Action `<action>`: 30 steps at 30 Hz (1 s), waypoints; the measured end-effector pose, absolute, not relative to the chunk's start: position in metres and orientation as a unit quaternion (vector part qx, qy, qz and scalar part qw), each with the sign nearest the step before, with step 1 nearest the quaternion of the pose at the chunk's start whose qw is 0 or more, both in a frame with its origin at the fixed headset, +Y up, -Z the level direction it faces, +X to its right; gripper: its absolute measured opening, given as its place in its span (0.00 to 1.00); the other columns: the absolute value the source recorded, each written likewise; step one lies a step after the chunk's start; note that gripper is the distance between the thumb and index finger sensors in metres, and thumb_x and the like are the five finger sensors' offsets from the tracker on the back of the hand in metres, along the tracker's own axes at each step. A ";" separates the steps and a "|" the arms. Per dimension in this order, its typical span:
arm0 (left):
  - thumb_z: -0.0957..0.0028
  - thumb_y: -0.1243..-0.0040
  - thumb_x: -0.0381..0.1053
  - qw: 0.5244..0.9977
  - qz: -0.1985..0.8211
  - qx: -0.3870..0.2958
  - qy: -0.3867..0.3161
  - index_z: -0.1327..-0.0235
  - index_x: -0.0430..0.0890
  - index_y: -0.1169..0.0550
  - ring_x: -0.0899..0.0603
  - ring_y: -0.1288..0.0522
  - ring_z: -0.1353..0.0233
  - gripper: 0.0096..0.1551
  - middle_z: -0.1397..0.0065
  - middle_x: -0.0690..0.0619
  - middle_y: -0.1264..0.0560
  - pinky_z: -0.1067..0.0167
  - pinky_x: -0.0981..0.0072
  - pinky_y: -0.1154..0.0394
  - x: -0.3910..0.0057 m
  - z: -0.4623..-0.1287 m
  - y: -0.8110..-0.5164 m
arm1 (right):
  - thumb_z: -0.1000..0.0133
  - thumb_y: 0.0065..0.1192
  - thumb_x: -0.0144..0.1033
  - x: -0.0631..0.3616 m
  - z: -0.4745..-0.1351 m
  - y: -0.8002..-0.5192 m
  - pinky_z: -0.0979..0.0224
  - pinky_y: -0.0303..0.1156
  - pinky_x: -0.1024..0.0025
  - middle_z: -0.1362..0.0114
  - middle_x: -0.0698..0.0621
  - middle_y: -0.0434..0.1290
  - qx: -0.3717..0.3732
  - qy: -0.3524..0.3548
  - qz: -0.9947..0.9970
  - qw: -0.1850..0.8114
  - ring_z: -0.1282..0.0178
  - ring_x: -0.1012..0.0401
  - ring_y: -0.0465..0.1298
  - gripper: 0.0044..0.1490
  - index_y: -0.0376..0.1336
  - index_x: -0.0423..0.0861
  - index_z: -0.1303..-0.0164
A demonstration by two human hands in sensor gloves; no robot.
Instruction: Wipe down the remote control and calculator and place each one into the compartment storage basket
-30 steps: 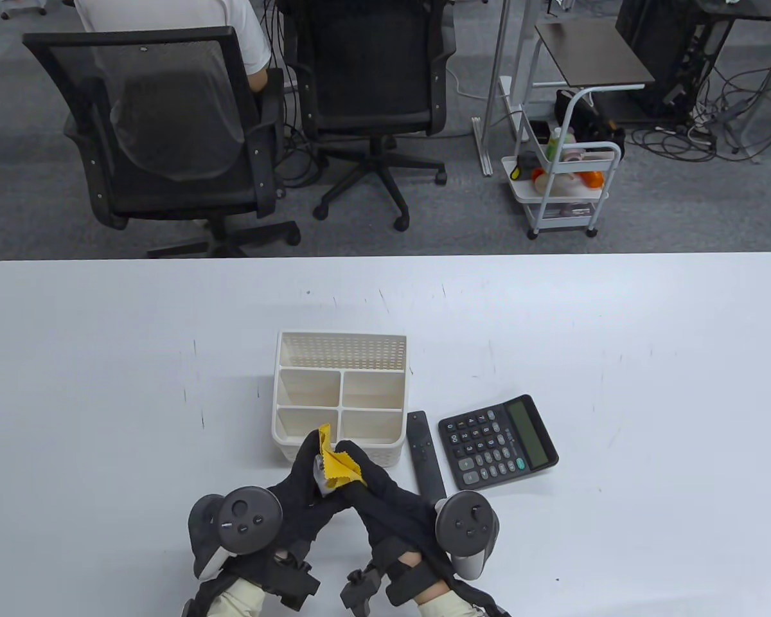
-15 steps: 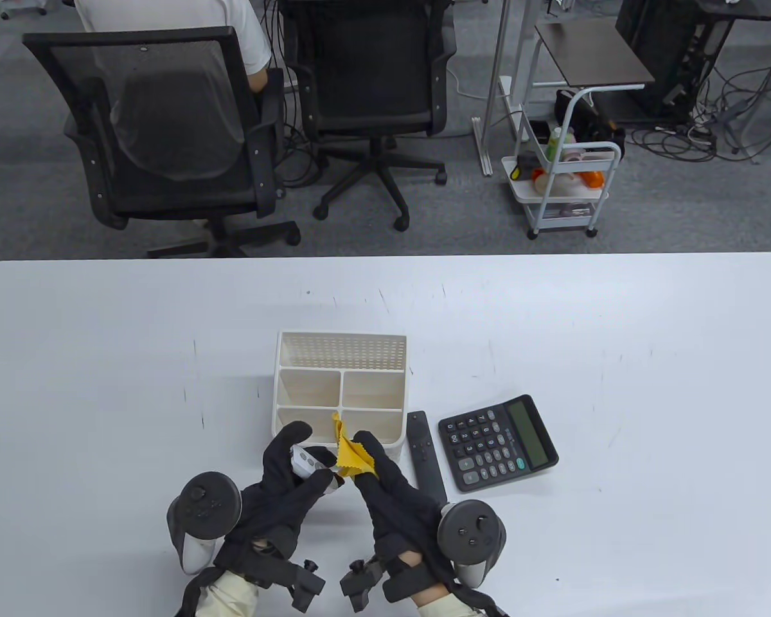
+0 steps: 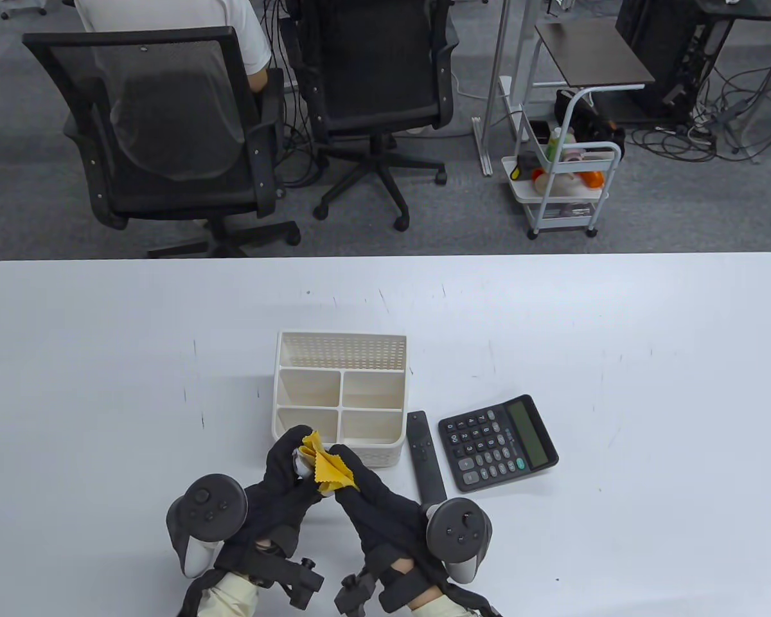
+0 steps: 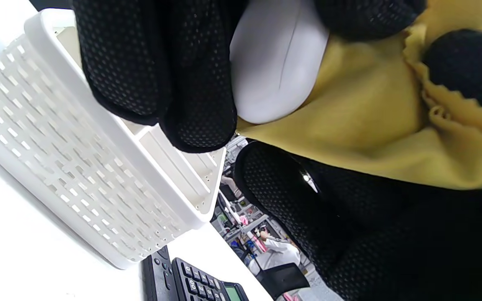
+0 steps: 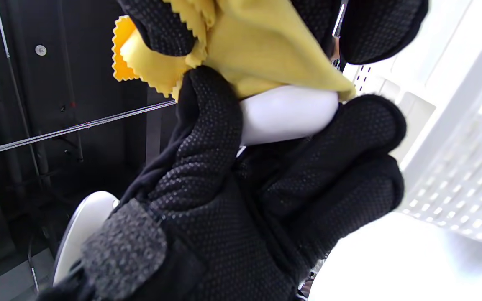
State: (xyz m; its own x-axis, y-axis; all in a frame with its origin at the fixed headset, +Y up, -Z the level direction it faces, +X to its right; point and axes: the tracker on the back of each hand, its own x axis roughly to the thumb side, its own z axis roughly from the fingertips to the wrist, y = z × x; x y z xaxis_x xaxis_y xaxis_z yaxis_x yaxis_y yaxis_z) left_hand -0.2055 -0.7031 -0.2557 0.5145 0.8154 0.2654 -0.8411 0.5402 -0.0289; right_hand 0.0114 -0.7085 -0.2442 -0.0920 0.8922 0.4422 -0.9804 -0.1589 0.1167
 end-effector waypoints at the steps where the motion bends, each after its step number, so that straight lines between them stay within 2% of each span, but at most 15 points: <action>1: 0.48 0.46 0.64 0.871 0.472 0.055 -0.125 0.24 0.60 0.46 0.46 0.09 0.45 0.40 0.32 0.47 0.22 0.48 0.54 0.13 -0.205 -0.256 -0.703 | 0.37 0.56 0.32 0.012 -0.245 -0.709 0.33 0.65 0.36 0.25 0.39 0.73 0.211 -0.102 0.732 0.640 0.28 0.42 0.71 0.32 0.60 0.36 0.23; 4: 0.48 0.45 0.63 0.872 0.470 0.066 -0.116 0.25 0.59 0.46 0.46 0.09 0.45 0.40 0.32 0.47 0.22 0.48 0.55 0.13 -0.205 -0.255 -0.702 | 0.37 0.56 0.32 0.012 -0.247 -0.709 0.33 0.65 0.35 0.25 0.40 0.73 0.213 -0.087 0.743 0.628 0.26 0.42 0.70 0.32 0.60 0.35 0.23; 8: 0.49 0.45 0.63 0.875 0.467 0.077 -0.100 0.25 0.59 0.46 0.47 0.09 0.45 0.40 0.32 0.47 0.22 0.48 0.55 0.13 -0.209 -0.256 -0.702 | 0.38 0.57 0.32 0.013 -0.245 -0.704 0.33 0.66 0.36 0.28 0.40 0.76 0.219 -0.115 0.752 0.611 0.30 0.42 0.73 0.31 0.62 0.35 0.25; 11: 0.49 0.45 0.64 0.877 0.461 0.076 -0.107 0.25 0.59 0.44 0.48 0.09 0.48 0.40 0.33 0.47 0.21 0.50 0.56 0.13 -0.211 -0.256 -0.701 | 0.38 0.57 0.32 0.012 -0.244 -0.705 0.33 0.66 0.36 0.28 0.39 0.76 0.225 -0.117 0.742 0.620 0.30 0.42 0.73 0.32 0.61 0.35 0.24; 17: 0.48 0.44 0.63 0.863 0.481 0.072 -0.136 0.25 0.53 0.42 0.50 0.07 0.54 0.40 0.36 0.44 0.19 0.54 0.58 0.11 -0.210 -0.257 -0.699 | 0.37 0.56 0.32 0.008 -0.241 -0.703 0.33 0.64 0.34 0.24 0.39 0.72 0.249 -0.142 0.756 0.588 0.27 0.41 0.70 0.32 0.60 0.36 0.23; 24: 0.44 0.45 0.59 0.848 0.512 0.075 -0.116 0.25 0.50 0.48 0.45 0.10 0.46 0.40 0.30 0.41 0.25 0.47 0.52 0.14 -0.216 -0.258 -0.699 | 0.38 0.57 0.32 0.008 -0.241 -0.705 0.33 0.65 0.35 0.25 0.39 0.73 0.240 -0.145 0.760 0.586 0.27 0.41 0.70 0.32 0.61 0.36 0.24; 30: 0.42 0.46 0.59 0.844 0.515 0.070 -0.132 0.24 0.50 0.47 0.45 0.10 0.46 0.39 0.31 0.39 0.24 0.47 0.52 0.14 -0.219 -0.259 -0.700 | 0.38 0.57 0.32 0.006 -0.240 -0.705 0.33 0.65 0.35 0.25 0.39 0.73 0.245 -0.146 0.763 0.580 0.27 0.41 0.70 0.32 0.61 0.36 0.24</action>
